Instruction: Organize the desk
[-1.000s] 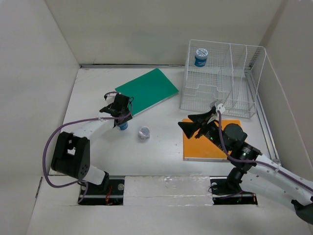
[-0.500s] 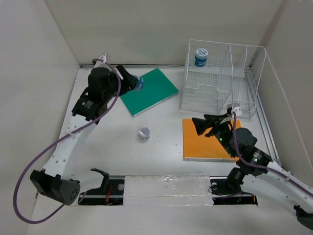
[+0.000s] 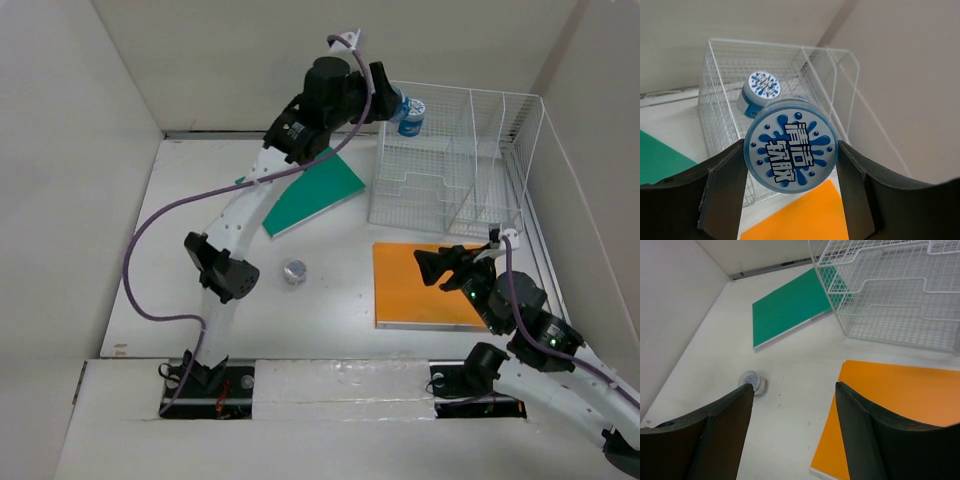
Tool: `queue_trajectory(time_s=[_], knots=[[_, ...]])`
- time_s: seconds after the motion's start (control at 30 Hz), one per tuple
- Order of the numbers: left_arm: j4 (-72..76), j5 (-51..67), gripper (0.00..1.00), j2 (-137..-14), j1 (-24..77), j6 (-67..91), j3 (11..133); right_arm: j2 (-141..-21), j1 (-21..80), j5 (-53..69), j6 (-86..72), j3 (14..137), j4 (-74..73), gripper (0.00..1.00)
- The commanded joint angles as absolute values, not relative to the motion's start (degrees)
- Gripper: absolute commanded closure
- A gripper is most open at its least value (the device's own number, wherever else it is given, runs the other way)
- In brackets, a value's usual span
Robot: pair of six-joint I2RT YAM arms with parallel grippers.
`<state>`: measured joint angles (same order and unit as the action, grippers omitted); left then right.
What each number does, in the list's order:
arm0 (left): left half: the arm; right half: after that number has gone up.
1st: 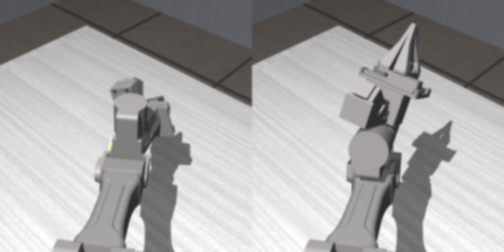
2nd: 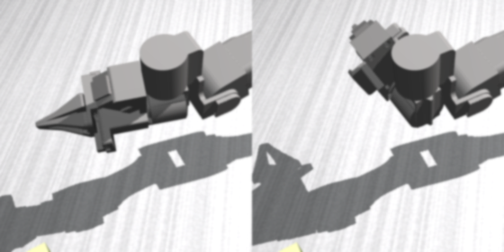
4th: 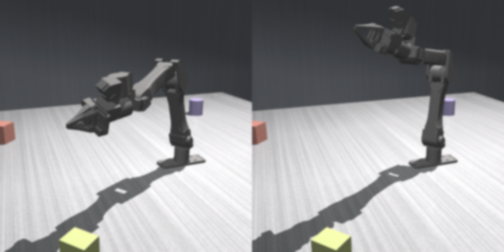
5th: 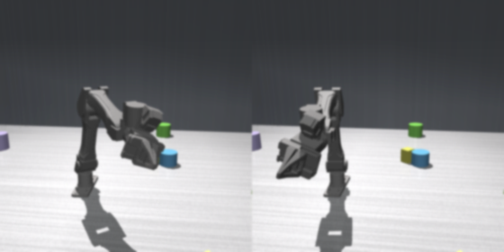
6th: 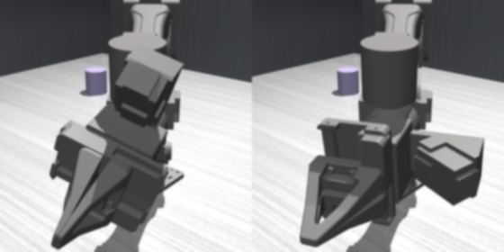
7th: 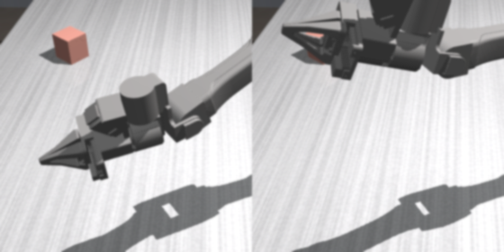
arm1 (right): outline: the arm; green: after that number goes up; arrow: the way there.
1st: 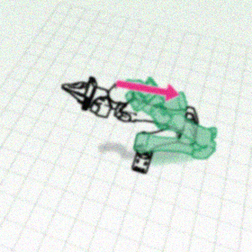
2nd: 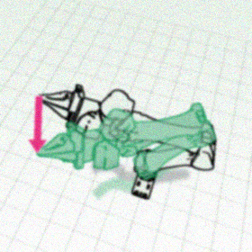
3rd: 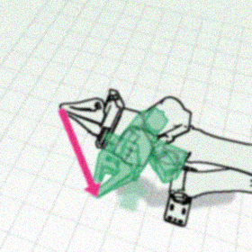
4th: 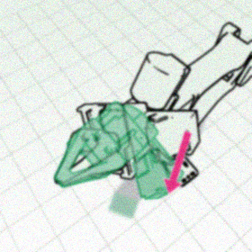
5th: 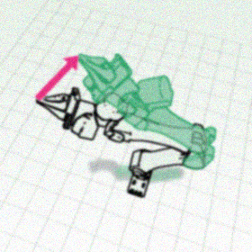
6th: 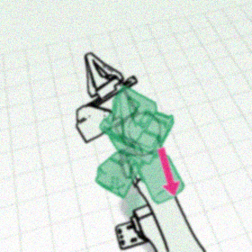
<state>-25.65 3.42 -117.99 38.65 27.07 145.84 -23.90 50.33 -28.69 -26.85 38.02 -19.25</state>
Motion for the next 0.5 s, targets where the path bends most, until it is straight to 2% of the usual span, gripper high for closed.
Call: queue_trajectory(time_s=[0.0,0.07,0.2,0.37,0.47], knots=[[-20.5,3.0,0.65,-117.5,40.9,24.1,146.6,-21.6,50.7,-29.4,-28.7,41.3,-24.3,0.28],[-18.0,2.2,0.64,-119.2,42.4,23.6,144.0,-20.7,50.7,-29.4,-28.5,41.5,-25.1,0.28],[-15.1,1.0,0.64,-125.1,44.0,21.5,148.6,-19.2,50.7,-27.3,-28.5,41.7,-25.0,0.28],[-12.5,0.6,0.63,-127.9,45.3,18.2,148.4,-20.3,50.7,-24.4,-28.6,42.2,-25.8,0.28],[-12.5,-3.8,0.6,-129.1,45.9,14.3,147.9,-20.0,50.7,-24.2,-28.6,41.6,-25.3,0.28]])
